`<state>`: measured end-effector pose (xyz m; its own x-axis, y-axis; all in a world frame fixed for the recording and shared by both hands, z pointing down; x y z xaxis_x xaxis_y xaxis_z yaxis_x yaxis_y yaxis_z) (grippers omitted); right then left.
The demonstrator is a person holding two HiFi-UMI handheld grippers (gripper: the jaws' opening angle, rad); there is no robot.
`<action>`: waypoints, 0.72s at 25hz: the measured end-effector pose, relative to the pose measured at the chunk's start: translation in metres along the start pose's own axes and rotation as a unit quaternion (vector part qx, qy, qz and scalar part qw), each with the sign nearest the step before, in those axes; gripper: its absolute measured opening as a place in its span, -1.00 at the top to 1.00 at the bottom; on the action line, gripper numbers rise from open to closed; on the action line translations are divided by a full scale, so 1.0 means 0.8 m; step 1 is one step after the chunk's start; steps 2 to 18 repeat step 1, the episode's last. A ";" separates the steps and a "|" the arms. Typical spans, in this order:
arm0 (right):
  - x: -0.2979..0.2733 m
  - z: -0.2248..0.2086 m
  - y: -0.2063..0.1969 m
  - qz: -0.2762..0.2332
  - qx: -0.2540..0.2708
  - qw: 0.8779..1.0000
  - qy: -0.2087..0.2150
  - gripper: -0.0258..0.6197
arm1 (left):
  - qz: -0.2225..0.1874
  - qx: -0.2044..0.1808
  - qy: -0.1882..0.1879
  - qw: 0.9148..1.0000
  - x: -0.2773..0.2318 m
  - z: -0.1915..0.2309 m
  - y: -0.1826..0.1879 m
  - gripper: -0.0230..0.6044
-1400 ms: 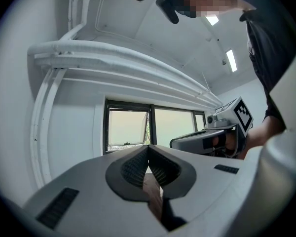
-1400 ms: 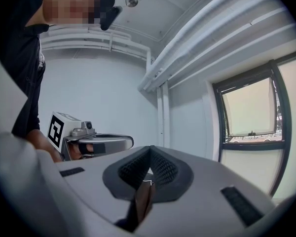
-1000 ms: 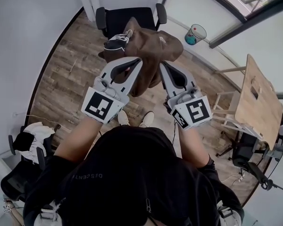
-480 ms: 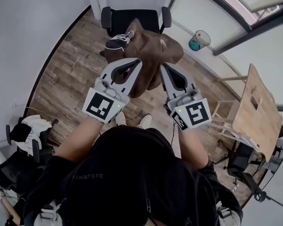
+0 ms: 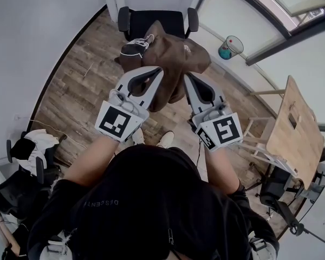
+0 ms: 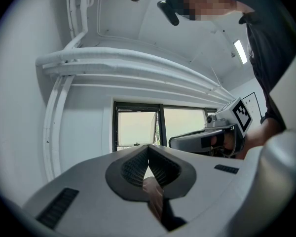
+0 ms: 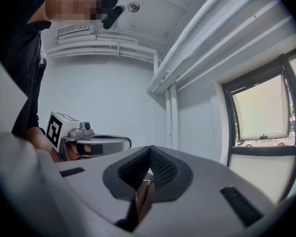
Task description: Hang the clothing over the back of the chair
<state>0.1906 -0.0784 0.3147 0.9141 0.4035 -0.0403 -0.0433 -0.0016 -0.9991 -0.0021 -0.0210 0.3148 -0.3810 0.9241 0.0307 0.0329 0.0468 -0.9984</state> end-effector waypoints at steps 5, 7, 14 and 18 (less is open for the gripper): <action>0.000 0.001 0.000 0.000 0.000 1.000 0.000 0.90 | -0.001 0.000 0.000 1.000 0.001 0.000 0.000 0.87; 0.000 0.001 0.000 0.000 0.000 1.000 0.000 0.90 | -0.001 0.000 0.000 1.000 0.001 0.000 0.000 0.87; 0.000 0.001 0.000 0.000 0.000 1.000 0.000 0.90 | -0.001 0.000 0.000 1.000 0.001 0.000 0.000 0.87; 0.000 0.001 0.000 0.000 0.000 1.000 0.000 0.90 | -0.001 0.000 0.000 1.000 0.001 0.000 0.000 0.87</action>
Point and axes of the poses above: the fingertips, and each gripper's own axes: x backward along the fingers, z to its left, y out of its top, the point moved 10 cm from there along x, backward along the fingers, and after that the axes turned 5 degrees about y, right-handed, at the moved point
